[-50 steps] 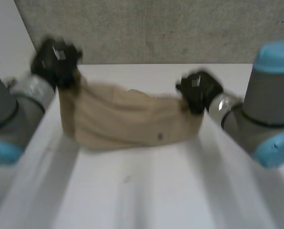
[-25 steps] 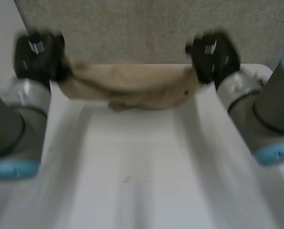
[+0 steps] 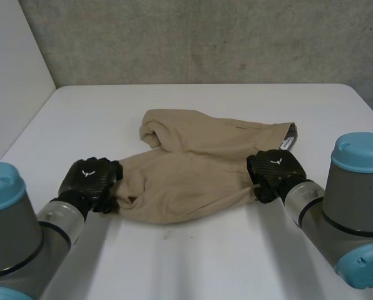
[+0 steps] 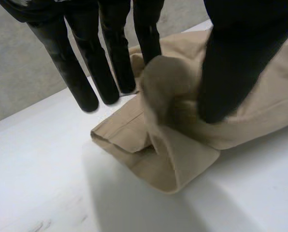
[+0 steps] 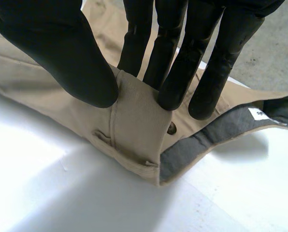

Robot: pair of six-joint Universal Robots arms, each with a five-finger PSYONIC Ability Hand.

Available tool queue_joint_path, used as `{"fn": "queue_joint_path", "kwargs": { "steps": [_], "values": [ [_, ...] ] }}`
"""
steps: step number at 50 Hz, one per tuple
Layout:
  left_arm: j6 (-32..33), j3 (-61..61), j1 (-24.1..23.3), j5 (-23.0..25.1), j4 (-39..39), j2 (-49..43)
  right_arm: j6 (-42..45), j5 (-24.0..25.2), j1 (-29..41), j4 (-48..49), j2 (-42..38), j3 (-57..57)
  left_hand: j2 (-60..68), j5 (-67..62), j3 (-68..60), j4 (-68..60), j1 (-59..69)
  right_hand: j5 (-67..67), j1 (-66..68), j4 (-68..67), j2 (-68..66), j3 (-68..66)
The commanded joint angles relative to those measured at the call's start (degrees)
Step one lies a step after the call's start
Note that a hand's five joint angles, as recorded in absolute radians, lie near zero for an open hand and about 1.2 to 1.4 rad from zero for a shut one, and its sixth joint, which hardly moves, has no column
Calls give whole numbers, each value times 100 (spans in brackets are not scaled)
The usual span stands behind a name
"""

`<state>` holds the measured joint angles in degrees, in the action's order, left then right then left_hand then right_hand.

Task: Fold the shorts.

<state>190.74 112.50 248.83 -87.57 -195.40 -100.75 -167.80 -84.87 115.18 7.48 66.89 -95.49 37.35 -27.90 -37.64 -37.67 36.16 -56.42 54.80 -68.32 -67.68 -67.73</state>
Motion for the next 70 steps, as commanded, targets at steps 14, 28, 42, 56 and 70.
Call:
{"fn": "queue_joint_path", "kwargs": {
  "steps": [14, 28, 42, 56, 70],
  "values": [
    [1159, 861, 317, 1400, -95, 688, -226, -12, -215, 43, -124, 4, -543, 599, 573, 576, -425, -1358, 2520, -1168, -1232, -1227],
    [1203, 879, 113, 1278, -201, 407, -235, -4, -233, 52, -132, -31, 500, -444, -470, -467, 618, -1358, 2520, -1168, -1232, -1227],
    [1167, 545, 96, -41, -482, -348, -235, -39, -233, 52, -132, -49, 802, -746, -772, -769, 920, -1358, 2520, -1168, -1232, -1227],
    [1167, 369, 149, -94, -508, -604, -183, -48, -216, 70, -141, -66, 1037, -982, -1007, -1005, 1156, -1358, 2520, -1168, -1232, -1227],
    [1185, 202, 219, -94, -1290, -1087, -156, -48, -207, 70, -150, -66, 2467, -2412, -2437, -2435, 2586, -1358, 2520, -1168, -1232, -1227]
  ]
}}
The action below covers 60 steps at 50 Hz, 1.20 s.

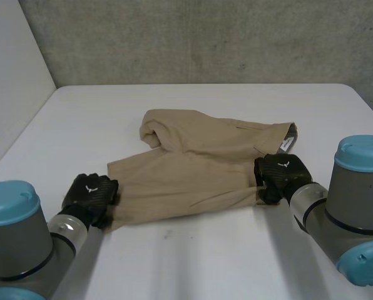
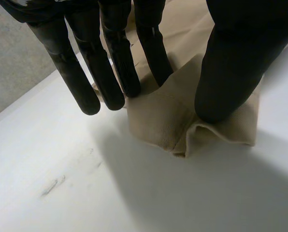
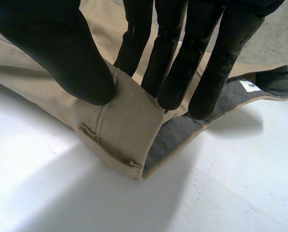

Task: Fold the shorts.

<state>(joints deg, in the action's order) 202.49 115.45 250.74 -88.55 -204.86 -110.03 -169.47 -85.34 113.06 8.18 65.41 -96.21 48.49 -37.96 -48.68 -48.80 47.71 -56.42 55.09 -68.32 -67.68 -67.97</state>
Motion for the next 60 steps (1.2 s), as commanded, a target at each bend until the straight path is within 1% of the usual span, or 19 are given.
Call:
{"fn": "queue_joint_path", "kwargs": {
  "steps": [1, 2, 3, 6, 10, 11, 12, 13, 15, 16, 20, 24, 28, 31, 36, 39, 48, 53, 60],
  "values": [
    [9, -101, 28, -4, -353, -159, 19, 0, 5, 0, -2, 6, 1420, -1473, -1401, -1389, 1498, -1358, 2491, -1168, -1232, -1203],
    [9, -119, 37, 4, -362, -159, 19, 0, 14, 0, -2, 6, 1570, -1623, -1551, -1539, 1649, -1358, 2491, -1168, -1232, -1203],
    [9, -128, 37, 4, -362, -159, 19, 0, 14, 0, -2, 6, 2121, -2174, -2102, -2090, 2200, -1358, 2491, -1168, -1232, -1203],
    [-8, -136, 45, 13, -370, -150, 37, 0, 14, 0, -11, 32, 3066, -3119, -3047, -3035, 3144, -1358, 2491, -1168, -1232, -1203],
    [-26, -110, 63, 57, -353, -19, 81, 44, 5, -62, 24, 93, 3151, -3204, -3132, -3120, 3229, -1358, 2491, -1168, -1232, -1203],
    [-26, -110, 72, 57, -353, 25, 116, 44, 5, -79, 33, 111, 3151, -3204, -3132, -3120, 3229, -1114, 2247, -924, -988, -959],
    [-26, -93, 89, 57, -335, 139, 264, 53, -4, -88, 77, 111, 3151, -3204, -3132, -3120, 3229, 204, 929, 394, 330, 359],
    [-43, -66, 115, 66, -318, 288, 370, 53, -12, -97, 86, 111, 3151, -3204, -3132, -3120, 3229, 716, 416, 907, 843, 872],
    [-52, -49, 124, 66, -309, 394, 642, 53, -21, -141, 112, 111, 3151, -3204, -3132, -3120, 3229, 1408, -276, 1599, 1535, 1564],
    [-52, -31, 124, 66, -291, 490, 983, 53, -13, -237, 199, 103, 3151, -3204, -3132, -3120, 3229, 1877, -745, 2068, 2004, 2033],
    [-70, -22, 124, 75, -283, 597, 1783, 70, -39, -579, 454, 6, 3151, -3204, -3132, -3120, 3229, 3190, -2058, 3381, 3317, 3346],
    [-131, -31, 133, 267, -274, 588, 2076, 71, -30, -633, 490, -91, 3151, -3204, -3132, -3120, 3229, 3362, -2229, 3553, 3489, 3517],
    [-184, -48, 168, 557, -247, 553, 2067, 53, -30, -668, 490, -109, 3151, -3204, -3132, -3120, 3229, 3530, -2398, 3721, 3657, 3686],
    [-193, -75, 195, 628, -204, 544, 1989, 62, 14, -616, 412, -117, 3151, -3204, -3132, -3120, 3229, 3431, -2298, 3621, 3557, 3586],
    [-193, -110, 256, 628, -177, 518, 1383, 79, 31, -501, 8, 58, 3151, -3204, -3132, -3120, 3229, 3245, -2112, 3436, 3371, 3400],
    [-193, -136, 291, 628, -177, 500, 1172, 97, 32, -580, -63, 137, 3151, -3204, -3132, -3120, 3229, 3261, -2129, 3452, 3388, 3417],
    [-193, -276, 327, 620, -177, 299, 1109, 650, -30, -1177, 77, 120, 3151, -3204, -3132, -3120, 3229, 3312, -2179, 3503, 3439, 3467],
    [-193, -532, 335, 567, -177, 35, 1136, 695, 5, -1363, 60, 138, 3151, -3204, -3132, -3120, 3229, 3312, -2179, 3503, 3439, 3467],
    [-184, -857, 414, 558, -168, -343, 1118, 695, 32, -1205, -46, 129, 3151, -3204, -3132, -3120, 3229, 3011, -1878, 3201, 3137, 3166]
  ]
}}
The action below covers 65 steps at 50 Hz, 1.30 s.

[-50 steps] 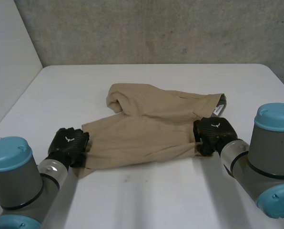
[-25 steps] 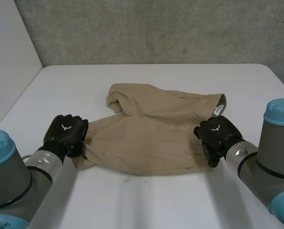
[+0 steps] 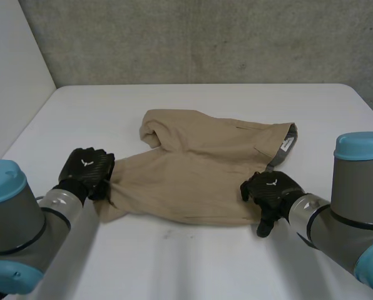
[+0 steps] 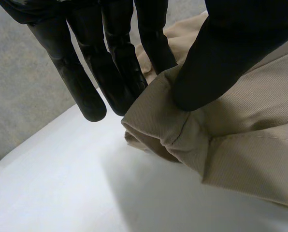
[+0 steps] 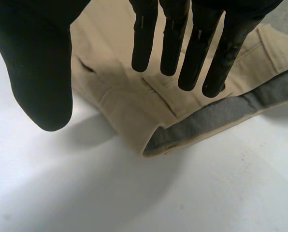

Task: Fold the shorts.

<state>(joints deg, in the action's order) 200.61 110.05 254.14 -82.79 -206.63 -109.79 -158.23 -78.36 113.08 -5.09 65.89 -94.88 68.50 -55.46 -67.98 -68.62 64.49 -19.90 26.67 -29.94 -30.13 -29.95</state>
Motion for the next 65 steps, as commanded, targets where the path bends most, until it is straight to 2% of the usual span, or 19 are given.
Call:
{"fn": "queue_joint_path", "kwargs": {
  "steps": [1, 10, 12, 14, 21, 26, 30, 34, 42, 49, 60, 65],
  "values": [
    [5, -317, 74, -17, 9, -386, -6, -4, 30, 183, -120, -13, 1150, -1454, -1202, -1138, 1551, -710, 1032, -705, -686, -704],
    [-4, -308, 65, -17, 9, -395, 3, -241, 30, 711, -331, -4, 1150, -1454, -1202, -1138, 1551, -1601, 1923, -1596, -1577, -1595],
    [5, -308, 57, -17, 17, -395, -15, -355, 30, 737, -401, 40, 1150, -1454, -1202, -1138, 1551, -3024, 3346, -3019, -3000, -3018],
    [-4, -291, 57, -17, 18, -395, -23, -408, 21, 772, -393, 66, 1150, -1454, -1202, -1138, 1551, -5001, 5323, -4997, -4977, -4996],
    [14, -282, 13, -17, 430, -97, -94, -496, 30, 887, 46, 206, 1150, -1454, -1202, -1138, 1551, -5010, 5333, -5006, -4987, -5005],
    [-48, -422, 30, -44, 1045, 1098, -85, -505, 21, 808, 907, 566, 1150, -1454, -1202, -1138, 1551, -5010, 5333, -5006, -4987, -5005],
    [-345, -983, 39, -149, 1195, 2387, -76, -488, -5, 370, 1740, 1399, 1150, -1454, -1202, -1138, 1551, -5010, 5333, -5006, -4987, -5005],
    [-732, -1633, 57, -377, 1396, 3241, -85, -505, -40, 35, 2225, 2207, 1150, -1454, -1202, -1138, 1551, -5010, 5333, -5006, -4987, -5005],
    [-1216, -3109, 39, -483, 2293, 4026, -94, -610, -49, -229, 2841, 3387, 1150, -1454, -1202, -1138, 1551, -5010, 5333, -5006, -4987, -5005],
    [-1340, -3525, 48, -475, 2408, 3711, -76, -734, -41, -422, 2658, 3397, 1150, -1454, -1202, -1138, 1551, -5010, 5333, -5006, -4987, -5005],
    [-1305, -3569, -84, -483, 2399, 1234, -102, -725, 47, -476, 1121, 3028, 1150, -1454, -1202, -1138, 1551, -5010, 5333, -5006, -4987, -5005],
    [-1287, -4007, -154, -475, 2329, 152, -243, -838, 56, 5, 233, 3116, 1150, -1454, -1202, -1138, 1551, -5010, 5333, -5006, -4987, -5005]
  ]
}}
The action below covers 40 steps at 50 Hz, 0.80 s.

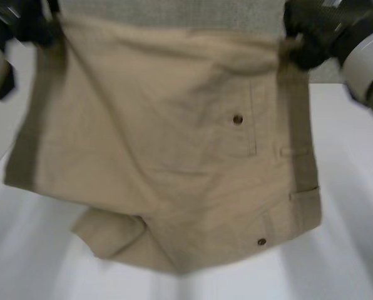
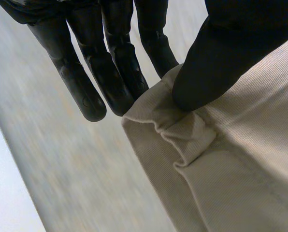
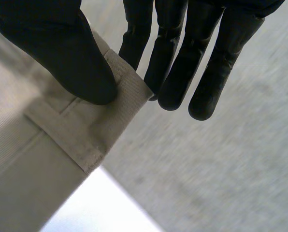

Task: Fold the shorts.

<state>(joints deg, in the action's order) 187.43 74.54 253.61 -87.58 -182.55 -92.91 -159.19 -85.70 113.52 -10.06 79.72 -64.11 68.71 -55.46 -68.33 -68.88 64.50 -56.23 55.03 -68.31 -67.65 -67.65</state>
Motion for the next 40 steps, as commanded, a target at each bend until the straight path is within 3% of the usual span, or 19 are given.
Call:
{"fn": "queue_joint_path", "kwargs": {
  "steps": [1, 4, 9, 13, 18, 24, 30, 34, 40],
  "values": [
    [39, -728, -136, -5, -122, -1850, -173, -157, 13, 653, -1247, 74, 1129, -1454, -1167, -1112, 1550, -1377, 2497, -1169, -1235, -1235],
    [48, -1230, -172, -84, -210, -2169, -252, -341, 47, 1345, -1537, 205, 1129, -1454, -1167, -1112, 1550, -1377, 2497, -1169, -1235, -1235],
    [136, -2495, -338, -663, -570, -2372, -270, -447, 135, 2428, -1591, 557, 1129, -1454, -1167, -1112, 1550, -1377, 2497, -1169, -1235, -1235],
    [145, -3226, -435, -1033, -1053, -2267, -279, -553, 136, 3272, -1319, 900, 1129, -1454, -1167, -1112, 1550, -1377, 2497, -1169, -1235, -1235],
    [145, -3201, -479, -1148, -1642, -1617, -288, -658, 144, 3766, -941, 1111, 1129, -1454, -1167, -1112, 1550, -1377, 2497, -1169, -1235, -1235],
    [83, -1948, -523, -1086, -1959, -958, -279, -641, 136, 3451, -862, 954, 1129, -1454, -1167, -1112, 1550, -1377, 2497, -1169, -1235, -1235],
    [101, -566, -532, -1034, -2170, -921, -226, -597, 100, 2695, -1106, 234, 1129, -1454, -1167, -1112, 1550, -1377, 2497, -1169, -1235, -1235],
    [127, 593, -541, -964, -2206, -1149, -156, -457, 100, 2378, -1476, -312, 1129, -1454, -1167, -1112, 1550, -1377, 2497, -1169, -1235, -1235],
    [171, 1387, -532, -752, -2162, -2151, 63, -87, 136, 2201, -2170, -892, 1129, -1454, -1167, -1112, 1550, -1377, 2497, -1169, -1235, -1235]
  ]
}}
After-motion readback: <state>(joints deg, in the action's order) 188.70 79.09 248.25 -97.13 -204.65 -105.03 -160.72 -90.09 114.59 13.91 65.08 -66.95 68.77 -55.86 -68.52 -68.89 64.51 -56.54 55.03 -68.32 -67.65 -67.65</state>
